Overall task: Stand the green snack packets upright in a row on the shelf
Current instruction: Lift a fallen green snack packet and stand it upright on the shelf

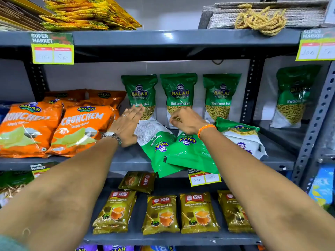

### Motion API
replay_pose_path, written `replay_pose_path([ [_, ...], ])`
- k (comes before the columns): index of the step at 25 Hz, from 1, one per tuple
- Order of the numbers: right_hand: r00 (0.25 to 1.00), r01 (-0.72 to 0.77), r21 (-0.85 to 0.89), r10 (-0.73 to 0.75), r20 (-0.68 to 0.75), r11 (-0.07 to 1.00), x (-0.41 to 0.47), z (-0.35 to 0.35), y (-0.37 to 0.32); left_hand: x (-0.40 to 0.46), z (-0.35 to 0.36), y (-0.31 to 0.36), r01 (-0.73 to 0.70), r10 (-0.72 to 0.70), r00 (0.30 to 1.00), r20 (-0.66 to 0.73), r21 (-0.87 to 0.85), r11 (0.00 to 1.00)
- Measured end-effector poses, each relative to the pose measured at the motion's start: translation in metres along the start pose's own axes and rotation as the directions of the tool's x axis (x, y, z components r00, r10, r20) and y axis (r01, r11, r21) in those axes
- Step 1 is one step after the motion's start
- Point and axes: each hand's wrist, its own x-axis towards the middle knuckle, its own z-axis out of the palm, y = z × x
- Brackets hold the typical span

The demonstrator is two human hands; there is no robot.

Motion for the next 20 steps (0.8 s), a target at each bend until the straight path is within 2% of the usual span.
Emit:
replay_pose_path([
  [2,0.988,-0.028,0.039,0.022,0.156,0.999,0.006,0.011,-0.007,-0.005,0.005,0.001,-0.022,0.03,0.992,0.122,-0.071,0.997],
  [4,0.954,-0.086,-0.059,0.099,0.283,0.995,0.012,0.022,-0.013,-0.014,0.016,0.002,-0.033,0.052,0.981,0.188,-0.101,0.994],
  [8,0.873,-0.127,-0.231,0.219,0.436,0.965,0.024,0.038,-0.005,-0.018,0.029,-0.002,-0.023,0.056,0.982,0.181,-0.179,0.984],
  [15,0.783,-0.111,-0.326,0.285,0.553,0.939,0.042,0.045,-0.01,-0.023,0.042,-0.006,-0.02,0.058,0.984,0.168,-0.221,0.975],
  [20,0.781,-0.139,-0.212,0.239,0.577,0.967,0.045,0.048,-0.008,-0.024,0.05,-0.006,0.044,0.012,0.989,0.145,-0.376,0.925],
])
